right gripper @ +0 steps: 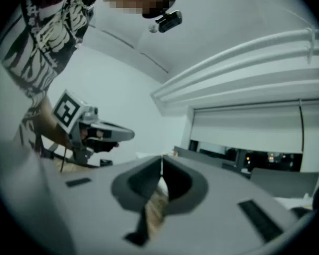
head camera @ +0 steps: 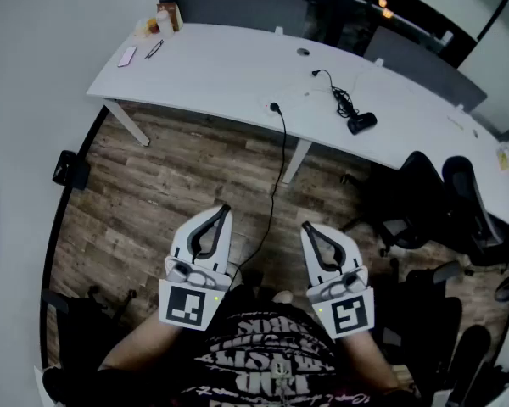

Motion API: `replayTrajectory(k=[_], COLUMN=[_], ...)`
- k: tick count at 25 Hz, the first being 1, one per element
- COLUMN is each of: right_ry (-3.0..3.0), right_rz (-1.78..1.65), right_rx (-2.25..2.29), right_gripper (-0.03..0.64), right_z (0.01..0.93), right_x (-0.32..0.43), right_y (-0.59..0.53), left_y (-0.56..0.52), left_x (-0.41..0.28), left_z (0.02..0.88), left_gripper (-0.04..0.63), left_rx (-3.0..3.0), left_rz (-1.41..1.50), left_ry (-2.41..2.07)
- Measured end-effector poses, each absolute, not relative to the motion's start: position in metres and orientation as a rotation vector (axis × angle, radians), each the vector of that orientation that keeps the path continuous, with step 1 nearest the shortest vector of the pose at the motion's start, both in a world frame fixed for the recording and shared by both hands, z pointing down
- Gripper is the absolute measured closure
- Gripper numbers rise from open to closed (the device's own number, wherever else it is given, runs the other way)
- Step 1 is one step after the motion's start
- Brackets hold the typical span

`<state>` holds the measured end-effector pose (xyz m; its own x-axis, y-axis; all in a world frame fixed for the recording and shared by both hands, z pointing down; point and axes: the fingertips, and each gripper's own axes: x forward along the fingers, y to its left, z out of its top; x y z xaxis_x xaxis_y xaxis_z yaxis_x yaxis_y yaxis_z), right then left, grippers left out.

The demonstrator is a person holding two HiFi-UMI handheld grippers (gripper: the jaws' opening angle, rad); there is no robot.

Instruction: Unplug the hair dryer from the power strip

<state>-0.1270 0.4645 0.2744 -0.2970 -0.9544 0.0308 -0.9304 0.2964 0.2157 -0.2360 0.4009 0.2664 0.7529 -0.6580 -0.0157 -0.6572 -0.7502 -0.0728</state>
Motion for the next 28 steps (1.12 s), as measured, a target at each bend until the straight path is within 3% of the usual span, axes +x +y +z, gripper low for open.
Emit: replayTrajectory(k=[20,28], right_ry=[-2.266,-2.275], right_rz=[-0.198,-0.151], right_rx=[1.853,1.847], right_gripper=[0.581,0.581], right_z=[0.270,0.283], right_x=[-0.158,-0.144], right_y=[0.400,0.390], left_y=[0.321,0.313], left_x=[-0.256,-0.229], left_z=[0.271,0.270], left_gripper=[0.568,0.568], left_rx=[-3.010,-2.968], left_rz=[0.117,0.072], left_ry=[0.951,0.842])
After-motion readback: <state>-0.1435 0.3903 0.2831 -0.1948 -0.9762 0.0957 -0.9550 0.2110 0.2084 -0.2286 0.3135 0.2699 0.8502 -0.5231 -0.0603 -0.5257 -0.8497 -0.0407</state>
